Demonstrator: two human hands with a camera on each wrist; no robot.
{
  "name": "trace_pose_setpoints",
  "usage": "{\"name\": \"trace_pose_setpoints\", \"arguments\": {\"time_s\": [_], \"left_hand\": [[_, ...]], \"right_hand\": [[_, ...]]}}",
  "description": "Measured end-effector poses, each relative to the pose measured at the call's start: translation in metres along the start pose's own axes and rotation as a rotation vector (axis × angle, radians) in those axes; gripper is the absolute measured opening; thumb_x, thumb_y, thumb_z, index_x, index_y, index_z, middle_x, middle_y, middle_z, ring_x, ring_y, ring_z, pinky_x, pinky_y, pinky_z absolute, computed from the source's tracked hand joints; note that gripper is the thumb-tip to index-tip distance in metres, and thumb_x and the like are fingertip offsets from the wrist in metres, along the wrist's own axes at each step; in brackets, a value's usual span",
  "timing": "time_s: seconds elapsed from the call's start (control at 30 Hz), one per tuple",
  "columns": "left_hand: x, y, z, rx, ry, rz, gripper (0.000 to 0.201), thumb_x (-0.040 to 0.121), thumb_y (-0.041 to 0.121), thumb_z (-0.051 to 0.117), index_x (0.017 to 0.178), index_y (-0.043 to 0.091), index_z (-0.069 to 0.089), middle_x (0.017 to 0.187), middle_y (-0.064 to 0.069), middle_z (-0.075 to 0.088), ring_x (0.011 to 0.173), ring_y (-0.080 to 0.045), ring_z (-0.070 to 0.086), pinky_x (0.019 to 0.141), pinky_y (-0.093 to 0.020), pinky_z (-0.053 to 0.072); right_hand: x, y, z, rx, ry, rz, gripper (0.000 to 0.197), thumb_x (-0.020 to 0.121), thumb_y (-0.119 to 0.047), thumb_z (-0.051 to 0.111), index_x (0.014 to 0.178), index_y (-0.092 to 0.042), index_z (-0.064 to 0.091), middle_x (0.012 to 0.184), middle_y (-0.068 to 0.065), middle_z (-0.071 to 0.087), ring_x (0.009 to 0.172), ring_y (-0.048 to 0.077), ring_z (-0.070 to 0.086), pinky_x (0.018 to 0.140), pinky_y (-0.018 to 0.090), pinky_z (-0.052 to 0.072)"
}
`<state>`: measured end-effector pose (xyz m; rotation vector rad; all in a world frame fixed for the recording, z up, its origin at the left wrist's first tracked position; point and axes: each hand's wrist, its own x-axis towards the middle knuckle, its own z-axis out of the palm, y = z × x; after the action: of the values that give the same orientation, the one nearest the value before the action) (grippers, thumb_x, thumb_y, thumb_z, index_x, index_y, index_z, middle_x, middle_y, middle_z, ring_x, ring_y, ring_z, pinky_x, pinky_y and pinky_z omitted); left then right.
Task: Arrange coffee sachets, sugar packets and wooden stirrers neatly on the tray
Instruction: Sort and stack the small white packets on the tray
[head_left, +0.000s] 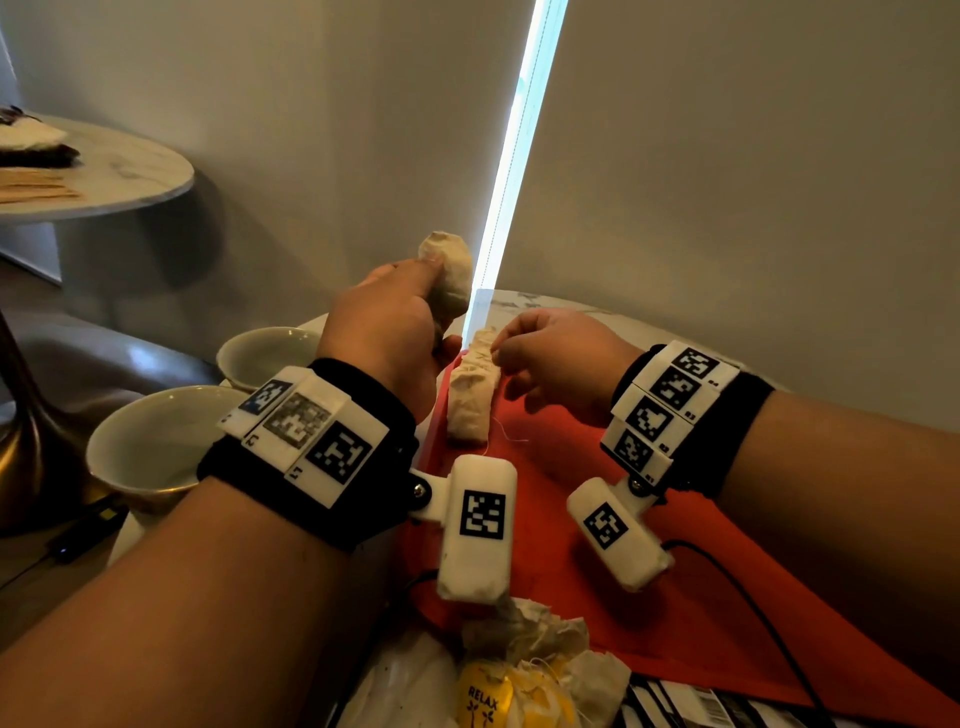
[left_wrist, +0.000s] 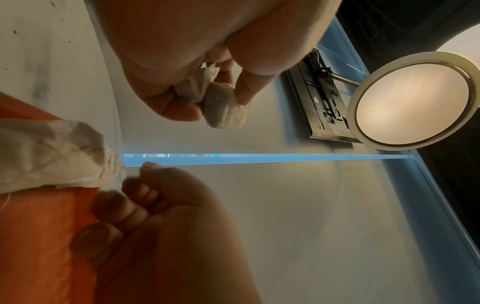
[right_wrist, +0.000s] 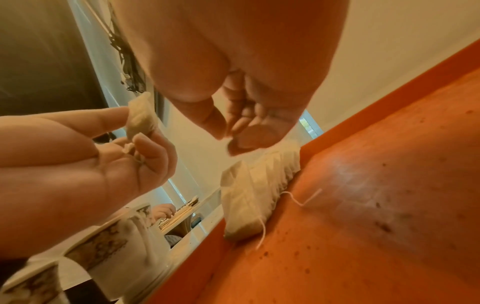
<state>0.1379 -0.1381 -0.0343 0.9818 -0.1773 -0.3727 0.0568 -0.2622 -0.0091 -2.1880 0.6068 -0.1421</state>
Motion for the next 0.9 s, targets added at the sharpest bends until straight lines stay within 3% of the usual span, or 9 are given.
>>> {"name": "trace_pose_setpoints", "arguments": {"time_s": [0.07,0.17,0.27,0.37,0.5,0.67,0.77,0.83,0.9], "left_hand": [[0.0,0.0,0.0,-0.002,-0.003,0.005,0.022,0.092,0.029,0.066,0.109,0.018,0.06,0.087,0.003,0.063,0.069,-0.011,0.064,0.055,-0.029,0.052],[0.001,-0.001,0.0,0.003,-0.007,0.005,0.031,0.091,0.031,0.067,0.118,0.017,0.061,0.091,0.003,0.064,0.072,-0.012,0.065,0.058,-0.03,0.052],[0.001,-0.001,0.0,0.001,-0.005,-0.003,0.047,0.09,0.032,0.067,0.131,0.011,0.059,0.092,0.002,0.063,0.072,-0.012,0.064,0.058,-0.03,0.052],[0.001,-0.002,0.001,0.008,-0.004,0.001,0.05,0.091,0.031,0.066,0.134,0.007,0.057,0.086,0.002,0.062,0.066,-0.011,0.063,0.055,-0.029,0.051],[0.0,-0.002,0.002,0.025,-0.019,-0.008,0.048,0.092,0.029,0.066,0.132,0.006,0.057,0.085,0.001,0.062,0.066,-0.011,0.063,0.054,-0.028,0.052],[-0.003,-0.001,0.001,0.06,-0.031,-0.024,0.04,0.093,0.029,0.066,0.126,0.009,0.061,0.092,0.0,0.065,0.076,-0.013,0.065,0.061,-0.029,0.053],[-0.007,0.001,0.001,0.065,-0.046,-0.108,0.017,0.098,0.033,0.062,0.107,0.019,0.066,0.087,-0.001,0.067,0.074,-0.014,0.062,0.063,-0.03,0.05],[-0.008,0.001,0.002,0.052,-0.077,-0.116,0.016,0.1,0.03,0.059,0.103,0.017,0.067,0.073,0.001,0.065,0.06,-0.01,0.059,0.059,-0.028,0.046],[-0.01,0.0,0.003,0.073,-0.112,-0.105,0.017,0.1,0.028,0.058,0.106,0.014,0.067,0.065,0.002,0.063,0.051,-0.009,0.057,0.058,-0.028,0.045]], "right_hand": [[-0.006,-0.003,0.003,0.094,-0.143,0.023,0.009,0.096,-0.004,0.055,0.098,-0.006,0.064,0.092,0.015,0.07,0.077,0.027,0.071,0.066,0.036,0.058],[-0.01,0.001,0.015,0.108,-0.346,0.023,0.012,0.098,0.001,0.05,0.1,-0.001,0.061,0.095,0.019,0.068,0.085,0.031,0.066,0.086,0.047,0.056],[-0.007,0.005,0.023,0.058,-0.334,0.003,0.016,0.097,0.003,0.048,0.1,-0.002,0.063,0.096,0.019,0.069,0.086,0.03,0.066,0.092,0.05,0.056],[-0.005,0.006,0.024,0.078,-0.324,0.023,0.018,0.099,0.0,0.048,0.092,-0.006,0.064,0.091,0.014,0.069,0.086,0.029,0.066,0.092,0.05,0.055],[-0.005,0.009,0.025,0.081,-0.295,0.016,0.016,0.099,-0.001,0.05,0.095,-0.007,0.065,0.089,0.012,0.069,0.084,0.028,0.066,0.09,0.048,0.056],[-0.006,0.013,0.023,0.099,-0.287,0.021,0.024,0.098,-0.002,0.051,0.118,0.005,0.063,0.093,0.015,0.068,0.083,0.027,0.066,0.084,0.044,0.057],[-0.007,0.009,0.012,0.104,-0.244,0.015,0.016,0.094,0.002,0.057,0.1,-0.005,0.069,0.098,0.019,0.071,0.087,0.029,0.071,0.083,0.043,0.058],[-0.005,0.006,0.004,0.131,-0.144,0.012,0.018,0.091,0.005,0.059,0.088,-0.01,0.068,0.091,0.015,0.071,0.079,0.025,0.071,0.067,0.035,0.058],[-0.003,0.004,-0.005,0.195,-0.035,-0.025,0.013,0.092,0.001,0.06,0.092,-0.01,0.067,0.086,0.01,0.069,0.072,0.021,0.068,0.059,0.031,0.053]]}}
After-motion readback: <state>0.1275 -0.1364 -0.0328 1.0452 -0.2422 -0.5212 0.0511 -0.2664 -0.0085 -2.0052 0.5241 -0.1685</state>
